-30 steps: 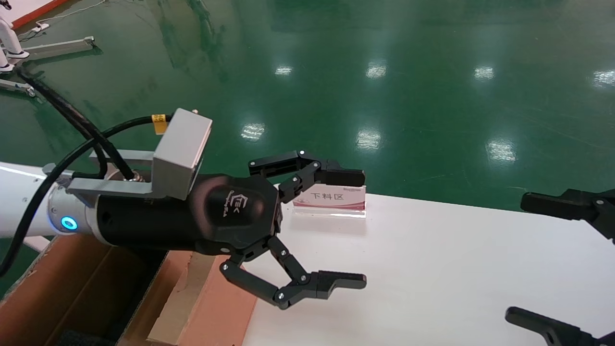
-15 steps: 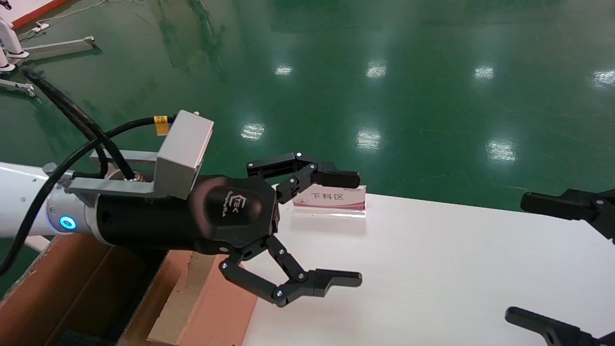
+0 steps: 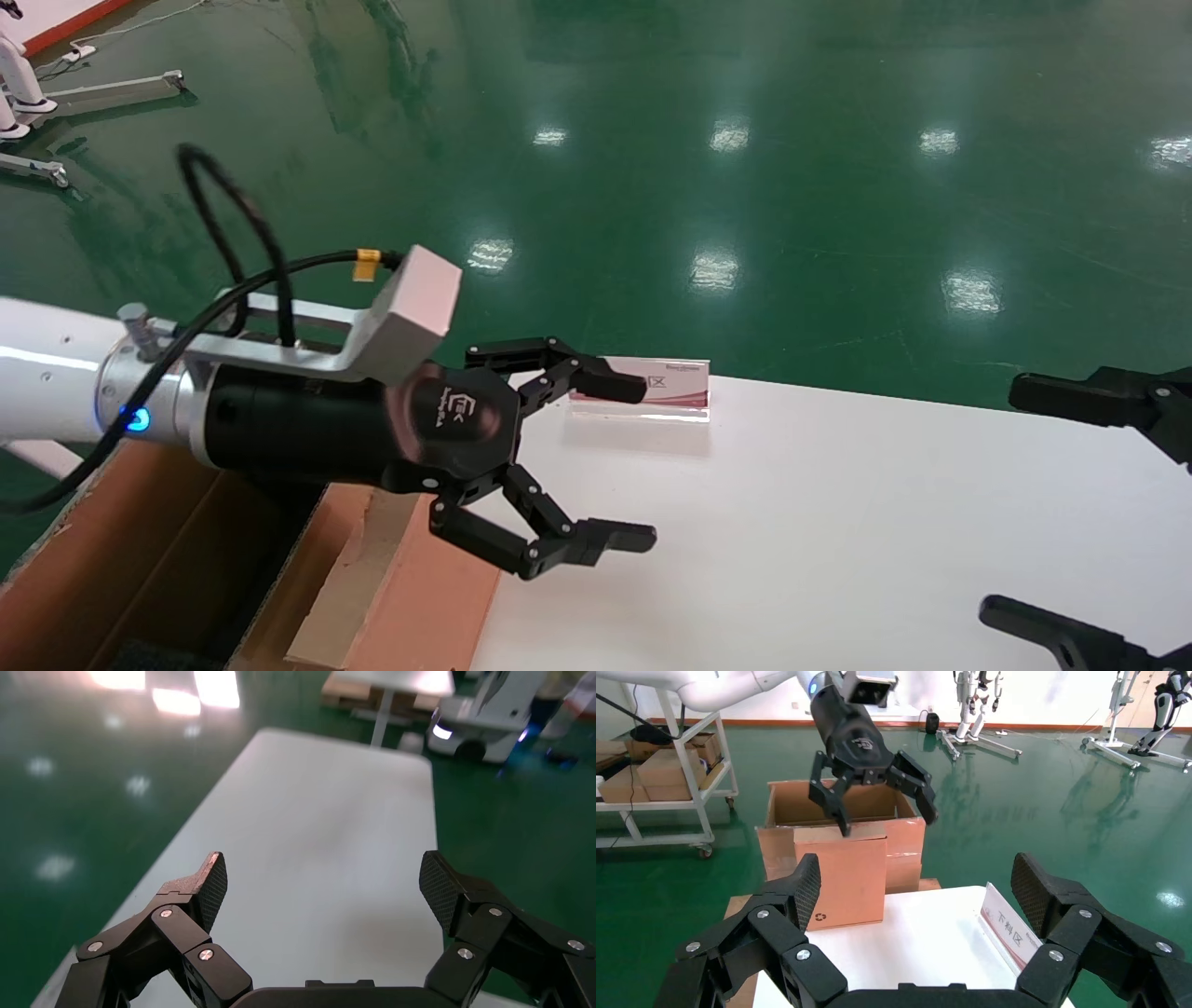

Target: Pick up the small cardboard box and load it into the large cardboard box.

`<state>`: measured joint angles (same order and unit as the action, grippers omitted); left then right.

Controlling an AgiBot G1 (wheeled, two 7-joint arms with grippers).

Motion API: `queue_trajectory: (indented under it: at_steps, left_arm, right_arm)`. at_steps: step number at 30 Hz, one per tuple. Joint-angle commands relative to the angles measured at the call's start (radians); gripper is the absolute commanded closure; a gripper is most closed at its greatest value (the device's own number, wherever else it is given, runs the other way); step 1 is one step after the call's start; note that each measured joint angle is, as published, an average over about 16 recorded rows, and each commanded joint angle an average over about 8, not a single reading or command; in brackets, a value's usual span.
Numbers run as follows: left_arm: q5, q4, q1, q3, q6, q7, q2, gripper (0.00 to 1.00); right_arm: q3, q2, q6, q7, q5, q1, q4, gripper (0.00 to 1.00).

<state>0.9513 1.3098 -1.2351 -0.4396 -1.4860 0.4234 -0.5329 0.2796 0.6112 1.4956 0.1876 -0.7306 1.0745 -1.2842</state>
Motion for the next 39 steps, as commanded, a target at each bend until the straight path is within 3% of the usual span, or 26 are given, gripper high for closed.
queue_trajectory:
  at_steps: [1, 12, 20, 27, 39]
  left_arm:
    - [0.037, 0.006, -0.031, -0.024, 0.0, 0.037, 0.008, 0.0]
    - [0.378, 0.097, -0.354, -0.275, -0.108, 0.425, -0.059, 0.0]
    - [0.541, 0.131, -0.547, -0.472, -0.158, 0.663, -0.121, 0.0]
    - [0.6, 0.142, -0.673, -0.625, -0.176, 0.827, -0.148, 0.0]
    - [0.591, 0.119, -0.811, -0.843, -0.191, 1.054, -0.158, 0.0]
  right_arm:
    - [0.0, 0.0, 0.0, 0.0, 0.0, 0.0, 0.0, 0.0]
    - [0.0, 0.0, 0.0, 0.0, 0.0, 0.0, 0.0, 0.0]
    - [0.0, 0.0, 0.0, 0.0, 0.0, 0.0, 0.0, 0.0]
    - [0.0, 0.0, 0.0, 0.0, 0.0, 0.0, 0.0, 0.0]
    - [0.0, 0.0, 0.0, 0.0, 0.0, 0.0, 0.0, 0.0]
